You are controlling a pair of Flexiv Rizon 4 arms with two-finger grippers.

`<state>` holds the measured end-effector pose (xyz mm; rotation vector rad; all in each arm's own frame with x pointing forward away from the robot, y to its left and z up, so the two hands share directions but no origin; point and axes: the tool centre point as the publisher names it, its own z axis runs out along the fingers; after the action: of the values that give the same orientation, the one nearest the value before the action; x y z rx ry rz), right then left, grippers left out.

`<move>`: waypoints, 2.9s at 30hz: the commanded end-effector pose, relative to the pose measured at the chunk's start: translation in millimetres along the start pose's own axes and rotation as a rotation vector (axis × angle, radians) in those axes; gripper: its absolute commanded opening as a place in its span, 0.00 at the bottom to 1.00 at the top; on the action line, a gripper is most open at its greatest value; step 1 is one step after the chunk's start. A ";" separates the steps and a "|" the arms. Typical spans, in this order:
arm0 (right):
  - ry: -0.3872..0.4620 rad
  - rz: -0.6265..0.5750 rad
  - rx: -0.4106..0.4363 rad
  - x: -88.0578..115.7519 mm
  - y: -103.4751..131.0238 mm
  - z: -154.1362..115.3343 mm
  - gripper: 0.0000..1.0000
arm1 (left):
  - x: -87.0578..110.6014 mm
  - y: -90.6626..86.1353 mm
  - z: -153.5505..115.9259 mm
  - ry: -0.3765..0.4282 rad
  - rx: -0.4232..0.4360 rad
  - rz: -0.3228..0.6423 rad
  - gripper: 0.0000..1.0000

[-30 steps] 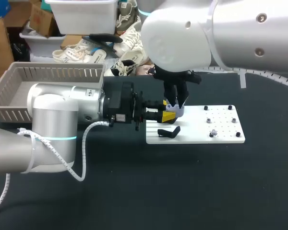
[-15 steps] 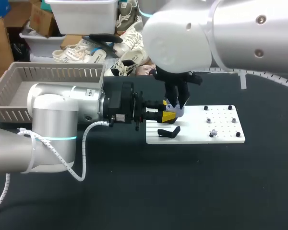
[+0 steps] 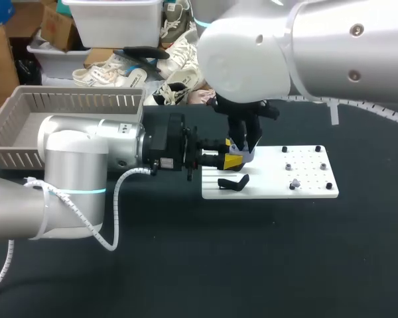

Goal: Pick up each earbud case from the left stands, insert the matching earbuds, close the lid, and place the case in the box.

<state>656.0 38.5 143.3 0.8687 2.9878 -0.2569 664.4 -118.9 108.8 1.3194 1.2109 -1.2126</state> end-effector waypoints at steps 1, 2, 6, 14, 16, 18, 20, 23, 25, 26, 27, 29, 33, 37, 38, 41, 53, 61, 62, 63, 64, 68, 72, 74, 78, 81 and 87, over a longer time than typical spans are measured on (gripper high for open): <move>0.005 0.002 0.003 -0.8 2.3 1.2 0.22 | -0.2 1.5 0.1 -0.001 0.003 0.000 0.00; 0.004 0.001 0.002 -0.4 2.6 0.6 0.22 | -0.2 1.5 0.1 -0.001 0.003 0.000 0.00; -0.002 -0.001 -0.004 0.9 1.8 -3.7 0.29 | -0.2 1.5 0.1 -0.001 0.003 0.000 0.00; -0.022 0.007 -0.048 8.0 -9.9 -16.9 0.33 | -0.2 1.5 0.1 -0.001 0.003 0.000 0.00; -0.023 0.021 -0.080 9.1 -17.8 -23.2 0.33 | -0.2 1.5 0.1 -0.001 0.003 0.000 0.00; -0.022 0.036 -0.115 9.4 -27.3 -28.4 0.33 | -0.2 1.5 0.1 -0.001 0.003 0.000 0.00; -0.028 0.033 -0.159 9.0 -36.2 -33.2 0.34 | -0.2 1.5 0.1 -0.001 0.003 0.000 0.00; -0.044 0.014 -0.227 6.7 -48.2 -37.5 0.35 | -0.2 1.5 0.1 -0.001 0.003 0.000 0.00; -0.095 0.015 -0.280 1.5 -56.9 -39.0 0.36 | -0.2 1.5 0.1 -0.001 0.003 0.000 0.00; -0.116 -0.003 -0.299 -0.7 -61.2 -40.1 0.40 | -0.2 1.5 0.1 -0.001 0.003 0.000 0.00; -0.135 -0.034 -0.320 -1.8 -65.5 -40.6 0.42 | -0.2 1.5 0.1 -0.001 0.003 0.000 0.00; -0.168 -0.059 -0.356 -6.6 -73.5 -39.7 0.44 | -0.2 1.5 0.1 -0.001 0.003 0.000 0.00; -0.174 -0.135 -0.386 -14.4 -83.8 -31.9 0.45 | -0.2 1.5 0.1 -0.001 0.003 0.000 0.00; -0.175 -0.191 -0.407 -18.0 -92.8 -22.9 0.49 | -0.2 1.5 0.1 -0.001 0.003 0.000 0.00; -0.173 -0.194 -0.412 -19.7 -95.3 -19.9 0.51 | -0.2 1.5 0.1 -0.001 0.003 0.000 0.00; -0.175 -0.218 -0.433 -25.1 -104.2 -9.7 0.56 | -0.2 1.5 0.1 -0.001 0.003 0.000 0.00; -0.119 -0.270 -0.461 -32.1 -108.0 31.6 0.69 | -0.2 1.5 0.1 -0.001 0.003 0.000 0.00; -0.108 -0.277 -0.451 -35.4 -101.3 54.8 0.65 | -0.2 1.5 0.1 -0.001 0.003 0.000 0.00; -0.103 -0.275 -0.447 -35.8 -100.3 58.4 0.64 | -0.2 1.5 0.1 -0.001 0.003 0.000 0.00; -0.104 -0.273 -0.441 -36.2 -99.7 60.8 0.64 | -0.2 1.5 0.1 -0.001 0.003 0.000 0.00; -0.101 -0.269 -0.432 -37.8 -98.9 66.1 0.61 | -0.2 1.5 0.1 -0.001 0.003 0.000 0.00; -0.081 -0.251 -0.415 -38.8 -94.4 78.3 0.49 | -0.2 1.5 0.1 -0.001 0.003 0.000 0.00; -0.065 -0.233 -0.408 -40.5 -91.3 85.6 0.46 | -0.2 1.5 0.1 -0.001 0.003 0.000 0.00; -0.061 -0.231 -0.408 -40.9 -90.1 88.4 0.46 | -0.2 1.5 0.1 -0.001 0.003 0.000 0.00; -0.052 -0.227 -0.411 -42.8 -86.8 95.5 0.46 | -0.2 1.5 0.1 -0.001 0.003 0.000 0.00; -0.048 -0.204 -0.416 -44.9 -84.7 100.5 0.45 | -0.2 1.5 0.1 -0.001 0.003 0.000 0.00; -0.034 -0.172 -0.412 -49.0 -81.5 111.8 0.43 | -0.2 1.5 0.1 -0.001 0.003 0.000 0.00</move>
<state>648.0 -75.5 53.9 0.5520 2.9236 0.3337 664.7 -118.9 109.5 1.3191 1.2100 -1.2127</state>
